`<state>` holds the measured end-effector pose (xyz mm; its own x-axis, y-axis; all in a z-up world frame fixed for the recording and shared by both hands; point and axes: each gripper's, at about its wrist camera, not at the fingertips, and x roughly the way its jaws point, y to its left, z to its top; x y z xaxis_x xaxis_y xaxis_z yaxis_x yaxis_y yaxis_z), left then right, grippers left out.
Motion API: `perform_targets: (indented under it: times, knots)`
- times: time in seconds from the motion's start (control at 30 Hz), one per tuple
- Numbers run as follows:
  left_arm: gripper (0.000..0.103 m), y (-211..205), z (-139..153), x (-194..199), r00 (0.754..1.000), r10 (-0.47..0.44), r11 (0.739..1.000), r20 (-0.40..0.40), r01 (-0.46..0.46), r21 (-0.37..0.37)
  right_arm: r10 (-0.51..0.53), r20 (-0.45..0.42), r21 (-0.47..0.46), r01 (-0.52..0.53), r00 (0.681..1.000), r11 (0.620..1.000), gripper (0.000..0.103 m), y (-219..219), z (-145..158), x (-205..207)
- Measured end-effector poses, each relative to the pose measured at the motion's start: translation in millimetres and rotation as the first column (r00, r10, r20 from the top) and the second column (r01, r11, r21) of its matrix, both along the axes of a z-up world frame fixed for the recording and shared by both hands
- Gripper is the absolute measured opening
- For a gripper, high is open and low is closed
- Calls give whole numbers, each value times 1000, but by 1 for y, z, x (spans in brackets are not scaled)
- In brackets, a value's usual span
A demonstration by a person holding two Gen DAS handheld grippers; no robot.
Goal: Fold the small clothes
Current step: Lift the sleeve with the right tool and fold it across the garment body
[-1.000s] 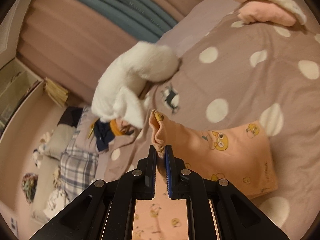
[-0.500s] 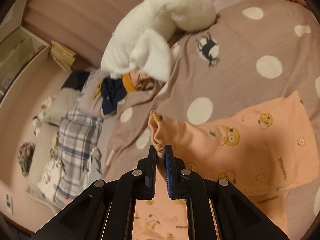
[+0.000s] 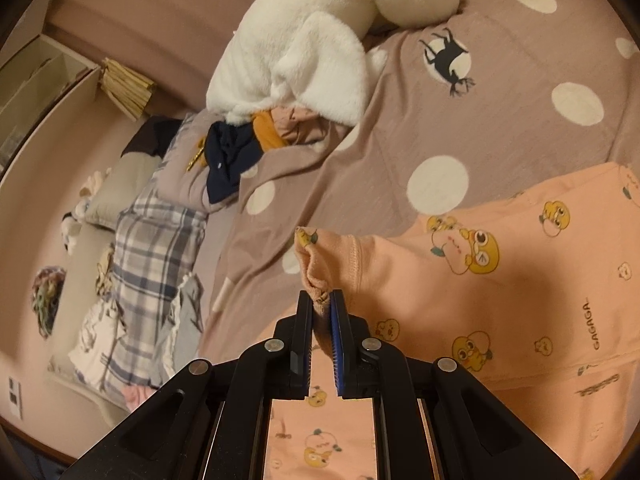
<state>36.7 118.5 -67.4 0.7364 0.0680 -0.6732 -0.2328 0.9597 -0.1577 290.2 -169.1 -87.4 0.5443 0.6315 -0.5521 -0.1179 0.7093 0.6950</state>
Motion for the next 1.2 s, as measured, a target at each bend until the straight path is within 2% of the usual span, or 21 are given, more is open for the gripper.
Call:
perform_targets:
  times: [0.1, 0.33, 0.73, 0.87, 1.2]
  knots:
    - [102, 1, -1, -1, 1000, 1, 1000, -2, -1, 18, 17, -3, 17, -17, 1000, 1000, 11, 11, -2, 0]
    - [102, 12, -2, -5, 1000, 19, 1000, -2, -19, 9, 68, -14, 50, -67, 998, 997, 11, 44, -6, 0]
    - [101, 34, -5, -12, 998, 56, 998, 1, -56, -9, 158, -34, 41, -156, 987, 987, 11, 93, -13, -6]
    - [101, 38, -6, -13, 998, 63, 998, -1, -63, -22, 186, -38, 6, -186, 982, 983, 11, 107, -15, -9]
    - [101, 44, -5, -17, 998, 70, 997, 5, -69, -45, 225, -64, 12, -225, 972, 974, 11, 123, -22, -19]
